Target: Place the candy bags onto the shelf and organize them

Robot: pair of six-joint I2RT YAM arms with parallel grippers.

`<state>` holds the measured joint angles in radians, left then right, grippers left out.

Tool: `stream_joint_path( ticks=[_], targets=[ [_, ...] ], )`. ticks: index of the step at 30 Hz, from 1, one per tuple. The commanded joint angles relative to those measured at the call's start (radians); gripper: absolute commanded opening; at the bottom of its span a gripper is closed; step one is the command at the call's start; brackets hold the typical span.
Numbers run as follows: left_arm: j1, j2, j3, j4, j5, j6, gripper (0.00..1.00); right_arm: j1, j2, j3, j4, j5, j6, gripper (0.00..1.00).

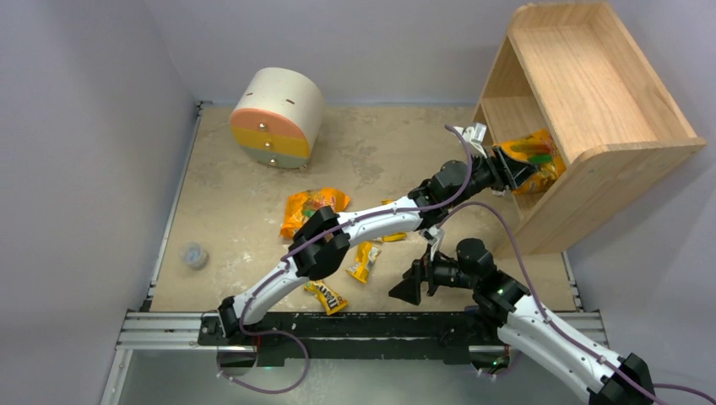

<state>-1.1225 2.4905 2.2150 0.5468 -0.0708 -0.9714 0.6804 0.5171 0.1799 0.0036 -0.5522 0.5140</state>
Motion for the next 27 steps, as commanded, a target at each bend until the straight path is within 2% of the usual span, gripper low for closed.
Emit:
stream_joint_path(
  ticks=[1, 3, 9, 15, 20, 27],
  targets=[
    [-0.086, -0.087, -0.022, 0.085, 0.04, 0.041, 0.58, 0.001, 0.023, -0.002, 0.016, 0.023, 0.016, 0.99],
    [-0.086, -0.105, -0.026, 0.045, 0.049, 0.076, 0.63, 0.002, 0.022, -0.002, 0.016, 0.025, 0.016, 0.99],
    [-0.088, -0.205, -0.123, -0.088, 0.065, 0.199, 0.69, 0.002, 0.028, -0.003, 0.019, 0.034, 0.015, 0.99],
    [-0.088, -0.289, -0.222, -0.095, 0.052, 0.272, 0.71, 0.002, 0.057, -0.001, 0.04, 0.028, 0.017, 0.99],
    [-0.088, -0.299, -0.221, -0.13, 0.064, 0.3, 0.72, 0.002, 0.085, 0.007, 0.053, 0.021, 0.02, 0.99],
    [-0.086, -0.308, -0.16, -0.319, -0.003, 0.384, 0.76, 0.001, 0.074, 0.007, 0.044, 0.03, 0.02, 0.99]
  ],
)
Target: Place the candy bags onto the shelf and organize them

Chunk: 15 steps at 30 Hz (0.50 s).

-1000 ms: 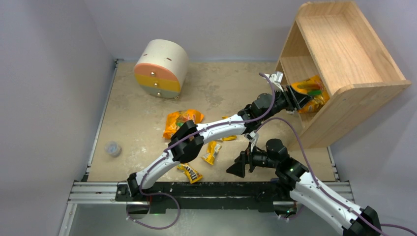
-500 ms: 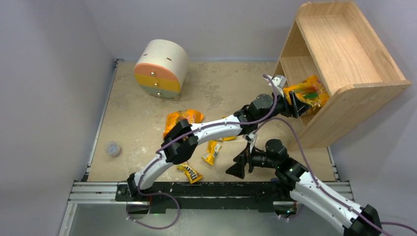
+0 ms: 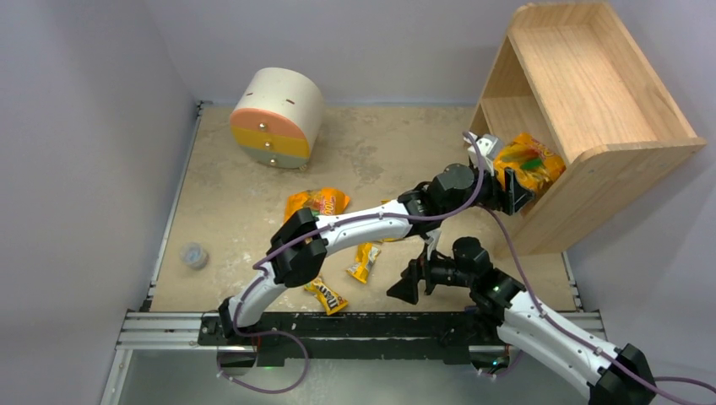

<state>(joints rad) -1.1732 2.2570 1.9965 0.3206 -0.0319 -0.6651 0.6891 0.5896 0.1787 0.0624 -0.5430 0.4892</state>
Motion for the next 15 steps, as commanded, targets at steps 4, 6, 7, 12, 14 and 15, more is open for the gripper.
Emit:
stream_joint_path(
  ticks=[4, 6, 7, 12, 14, 15],
  targets=[
    [-0.034, -0.084, 0.067, -0.141, -0.058, 0.093, 0.76, -0.007, 0.007, 0.01, -0.016, 0.02, 0.044, 0.99],
    [-0.033, -0.091, 0.063, -0.156, -0.074, 0.1, 0.76, -0.008, 0.007, 0.011, -0.016, 0.021, 0.044, 0.99],
    [-0.031, -0.095, 0.059, -0.159, -0.078, 0.1, 0.76, -0.007, 0.007, 0.012, -0.018, 0.022, 0.044, 0.99],
    [-0.012, -0.128, 0.006, -0.111, -0.053, 0.076, 0.76, -0.007, 0.001, 0.013, -0.019, 0.021, 0.043, 0.99],
    [-0.007, -0.147, -0.023, -0.085, -0.046, 0.072, 0.77, -0.007, 0.001, 0.013, -0.021, 0.021, 0.044, 0.99],
    [-0.003, -0.162, -0.042, -0.072, -0.039, 0.063, 0.77, -0.007, -0.002, 0.013, -0.021, 0.021, 0.044, 0.99]
  ],
)
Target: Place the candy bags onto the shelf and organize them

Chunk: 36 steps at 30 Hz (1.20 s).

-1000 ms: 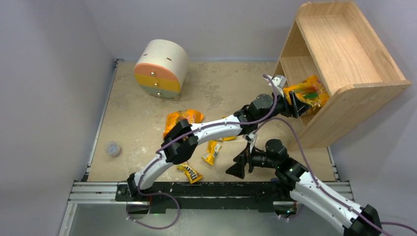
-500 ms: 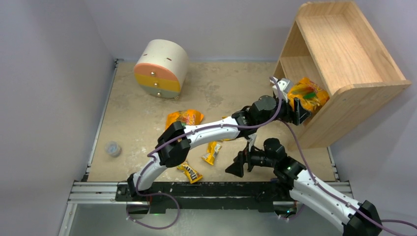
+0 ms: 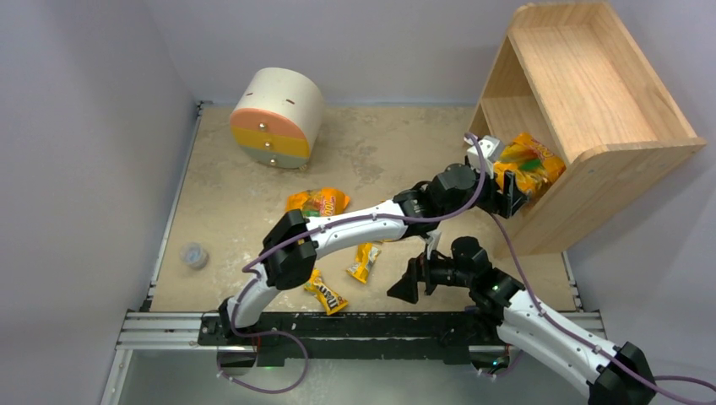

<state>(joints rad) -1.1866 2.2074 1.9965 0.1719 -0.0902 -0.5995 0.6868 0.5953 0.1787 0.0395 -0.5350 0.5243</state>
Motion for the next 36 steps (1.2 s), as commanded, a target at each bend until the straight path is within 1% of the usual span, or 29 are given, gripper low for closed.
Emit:
stream_joint_path(
  ticks=[1, 5, 8, 11, 15, 17, 22, 24, 26, 27, 31, 34, 36],
  targets=[
    [0.014, -0.125, -0.064, 0.097, 0.032, -0.012, 0.78, -0.004, -0.008, 0.013, 0.002, 0.014, 0.008, 0.99],
    [0.027, -0.163, -0.13, 0.15, 0.032, -0.041, 0.79, -0.006, -0.003, 0.015, 0.002, 0.016, 0.009, 0.99],
    [0.046, -0.157, -0.129, 0.156, 0.033, -0.071, 0.79, -0.005, -0.004, 0.016, 0.003, 0.017, 0.01, 0.99],
    [0.072, -0.128, -0.115, 0.166, 0.067, -0.111, 0.74, -0.005, -0.008, 0.019, -0.005, 0.023, 0.011, 0.99],
    [0.089, -0.068, -0.064, 0.156, 0.085, -0.144, 0.59, -0.004, -0.018, 0.026, -0.016, 0.033, 0.01, 0.99],
    [0.093, -0.044, -0.044, 0.157, 0.086, -0.162, 0.47, -0.004, -0.022, 0.03, -0.023, 0.036, 0.008, 0.99],
    [0.094, 0.001, 0.007, 0.169, 0.135, -0.187, 0.2, -0.004, -0.032, 0.032, -0.038, 0.044, 0.005, 0.99],
    [0.094, 0.018, 0.024, 0.175, 0.153, -0.195, 0.13, -0.004, -0.036, 0.028, -0.038, 0.045, 0.005, 0.99],
    [0.094, 0.031, 0.037, 0.181, 0.174, -0.205, 0.02, -0.005, -0.038, 0.025, -0.038, 0.047, 0.004, 0.99],
    [0.094, 0.038, 0.045, 0.18, 0.186, -0.21, 0.0, -0.004, -0.041, 0.023, -0.038, 0.047, 0.006, 0.99],
    [0.09, 0.042, 0.034, 0.201, 0.238, -0.254, 0.0, -0.005, -0.045, 0.021, -0.038, 0.051, 0.005, 0.99],
    [0.071, 0.032, 0.009, 0.232, 0.238, -0.265, 0.0, -0.005, -0.046, 0.021, -0.035, 0.048, 0.004, 0.99],
    [0.062, 0.037, 0.026, 0.23, 0.245, -0.262, 0.0, -0.004, -0.043, 0.021, -0.033, 0.046, 0.005, 0.99]
  ],
)
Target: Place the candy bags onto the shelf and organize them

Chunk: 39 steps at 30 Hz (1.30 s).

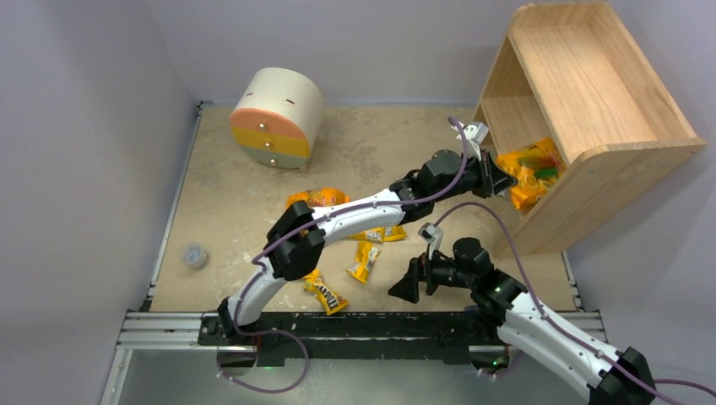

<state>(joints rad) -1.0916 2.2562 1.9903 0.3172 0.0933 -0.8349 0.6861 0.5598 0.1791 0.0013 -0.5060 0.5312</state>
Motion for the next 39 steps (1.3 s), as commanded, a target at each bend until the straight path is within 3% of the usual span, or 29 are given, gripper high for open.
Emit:
stream_joint_path(
  ticks=[1, 14, 26, 32, 39],
  targets=[
    [-0.034, -0.003, 0.047, 0.083, 0.072, -0.028, 0.0, -0.004, -0.007, 0.02, 0.004, 0.015, 0.0, 0.99],
    [-0.057, 0.04, 0.095, 0.049, 0.057, -0.051, 0.01, -0.004, -0.017, 0.027, 0.0, 0.017, 0.002, 0.99],
    [-0.056, -0.114, 0.001, -0.069, -0.084, 0.084, 0.54, -0.004, 0.026, 0.033, 0.019, 0.015, 0.006, 0.99],
    [-0.056, -0.191, -0.062, -0.12, -0.111, 0.125, 0.85, -0.004, 0.034, 0.051, 0.012, 0.02, -0.004, 0.99],
    [-0.05, -0.408, -0.313, -0.101, -0.179, 0.192, 0.91, -0.003, 0.036, 0.081, -0.037, 0.062, -0.019, 0.99]
  ],
)
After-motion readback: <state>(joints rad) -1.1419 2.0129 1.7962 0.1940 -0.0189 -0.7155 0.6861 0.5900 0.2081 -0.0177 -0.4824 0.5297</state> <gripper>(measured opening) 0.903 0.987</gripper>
